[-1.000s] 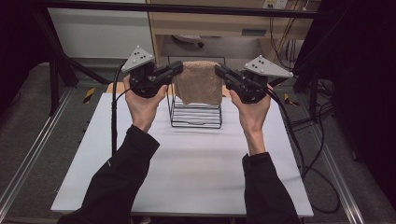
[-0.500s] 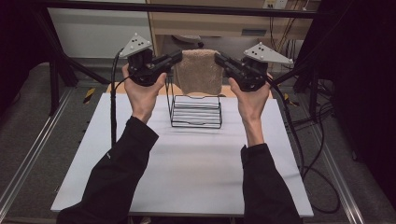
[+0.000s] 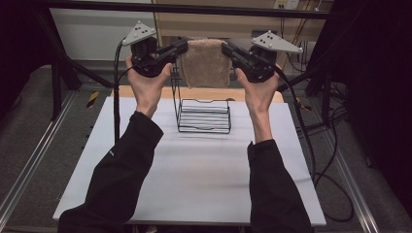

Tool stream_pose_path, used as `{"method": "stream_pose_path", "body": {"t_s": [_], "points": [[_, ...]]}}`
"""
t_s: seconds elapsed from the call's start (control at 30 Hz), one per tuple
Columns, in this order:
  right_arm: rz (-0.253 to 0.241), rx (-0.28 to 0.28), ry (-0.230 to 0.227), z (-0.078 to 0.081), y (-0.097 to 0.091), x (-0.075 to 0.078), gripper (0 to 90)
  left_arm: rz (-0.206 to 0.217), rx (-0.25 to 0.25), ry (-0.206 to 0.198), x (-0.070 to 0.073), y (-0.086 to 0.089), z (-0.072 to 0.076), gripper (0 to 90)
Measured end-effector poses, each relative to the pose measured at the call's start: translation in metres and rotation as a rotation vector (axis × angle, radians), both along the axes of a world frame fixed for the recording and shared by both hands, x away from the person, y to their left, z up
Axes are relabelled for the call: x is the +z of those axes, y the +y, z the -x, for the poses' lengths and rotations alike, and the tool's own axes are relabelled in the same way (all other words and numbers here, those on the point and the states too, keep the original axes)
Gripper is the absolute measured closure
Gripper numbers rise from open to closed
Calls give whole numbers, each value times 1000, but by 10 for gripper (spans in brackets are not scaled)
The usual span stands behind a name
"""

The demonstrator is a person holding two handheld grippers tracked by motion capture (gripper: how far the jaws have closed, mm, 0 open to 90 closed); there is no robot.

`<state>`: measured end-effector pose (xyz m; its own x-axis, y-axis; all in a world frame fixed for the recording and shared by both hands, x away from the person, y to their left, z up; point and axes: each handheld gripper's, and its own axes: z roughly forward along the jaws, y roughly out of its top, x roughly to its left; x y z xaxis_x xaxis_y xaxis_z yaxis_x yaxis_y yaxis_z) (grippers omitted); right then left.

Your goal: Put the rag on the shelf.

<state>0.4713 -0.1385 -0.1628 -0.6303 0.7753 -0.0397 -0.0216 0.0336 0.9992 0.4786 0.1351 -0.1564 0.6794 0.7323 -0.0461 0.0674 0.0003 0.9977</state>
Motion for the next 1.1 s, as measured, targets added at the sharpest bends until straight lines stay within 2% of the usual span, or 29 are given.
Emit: {"method": "stream_pose_path", "body": {"t_s": [0.23,0.37,0.5,0.7,0.8,0.93,1.1], "points": [[9,-8,4,-12,3,2,862,0,7,1,1,1,-12,854],[14,-14,6,-19,4,2,861,-28,22,-4,3,0,-18,854],[11,-19,6,-24,4,2,861,-21,24,8,3,-2,-25,854],[2,-28,17,-35,4,1,861,-33,39,15,5,-3,-34,854],[1,-29,22,-40,5,-1,861,-37,47,22,3,-3,-39,854],[5,-33,34,-48,7,-4,861,-22,44,41,-1,-1,-48,854],[15,-33,45,-57,10,-9,861,-45,59,50,-6,-1,-56,854]]}}
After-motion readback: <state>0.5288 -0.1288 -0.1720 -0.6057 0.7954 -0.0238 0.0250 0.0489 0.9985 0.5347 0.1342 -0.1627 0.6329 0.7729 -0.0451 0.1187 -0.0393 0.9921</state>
